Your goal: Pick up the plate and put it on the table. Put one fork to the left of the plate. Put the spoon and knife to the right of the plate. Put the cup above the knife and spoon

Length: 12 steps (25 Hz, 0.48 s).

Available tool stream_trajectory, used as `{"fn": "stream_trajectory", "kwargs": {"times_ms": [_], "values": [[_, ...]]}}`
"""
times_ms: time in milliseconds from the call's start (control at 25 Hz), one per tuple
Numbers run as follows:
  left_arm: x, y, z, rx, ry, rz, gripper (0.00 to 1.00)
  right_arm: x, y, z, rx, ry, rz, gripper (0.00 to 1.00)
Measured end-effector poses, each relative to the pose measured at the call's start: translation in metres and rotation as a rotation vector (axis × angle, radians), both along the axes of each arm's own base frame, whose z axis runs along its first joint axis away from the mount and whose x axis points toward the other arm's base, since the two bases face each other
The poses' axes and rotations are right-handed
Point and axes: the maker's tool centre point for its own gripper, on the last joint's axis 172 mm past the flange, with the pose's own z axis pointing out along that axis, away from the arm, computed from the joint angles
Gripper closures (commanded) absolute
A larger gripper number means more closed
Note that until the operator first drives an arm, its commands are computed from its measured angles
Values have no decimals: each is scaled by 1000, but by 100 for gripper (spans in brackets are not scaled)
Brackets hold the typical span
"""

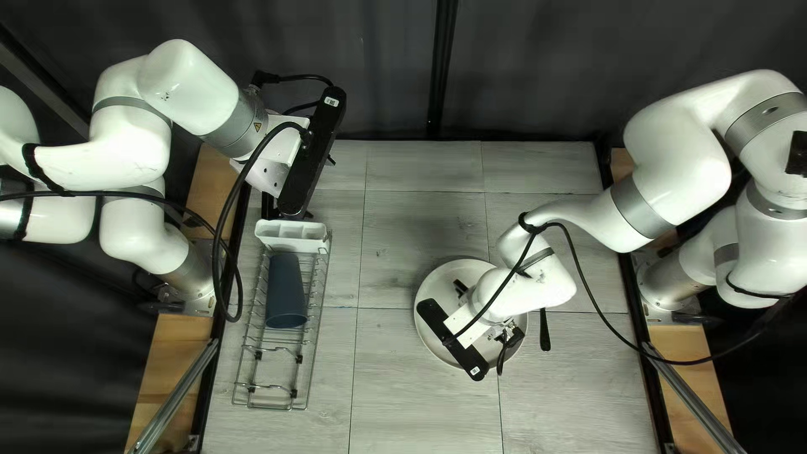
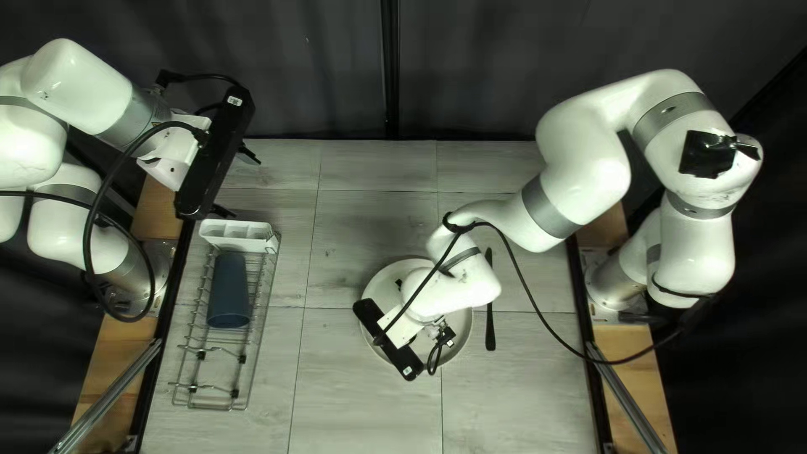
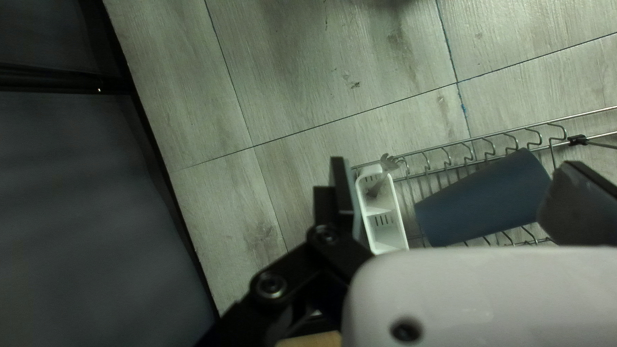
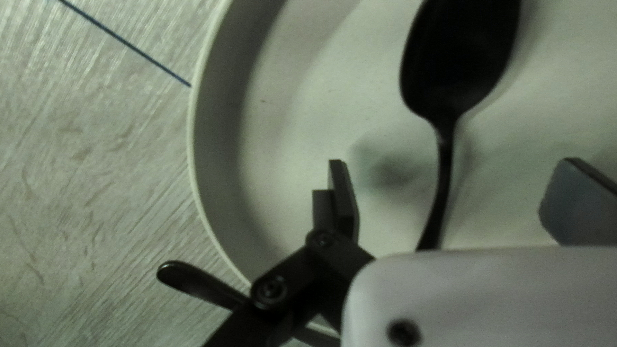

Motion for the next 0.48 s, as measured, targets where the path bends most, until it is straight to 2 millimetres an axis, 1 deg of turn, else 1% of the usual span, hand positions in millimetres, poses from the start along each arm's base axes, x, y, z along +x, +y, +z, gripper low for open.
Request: {"fn": "stream_trajectory", "kwargs": {"times_ms": [320,400,480], "values": [[0,0,0,0,0,0,0,-4,-1,3,3,-12,4,100],[0,0,0,0,0,0,0,-5,0,9,1,-14,4,100],[0,0,0,0,0,0,0,-7,1,20,-4,-15,-2,100]]}}
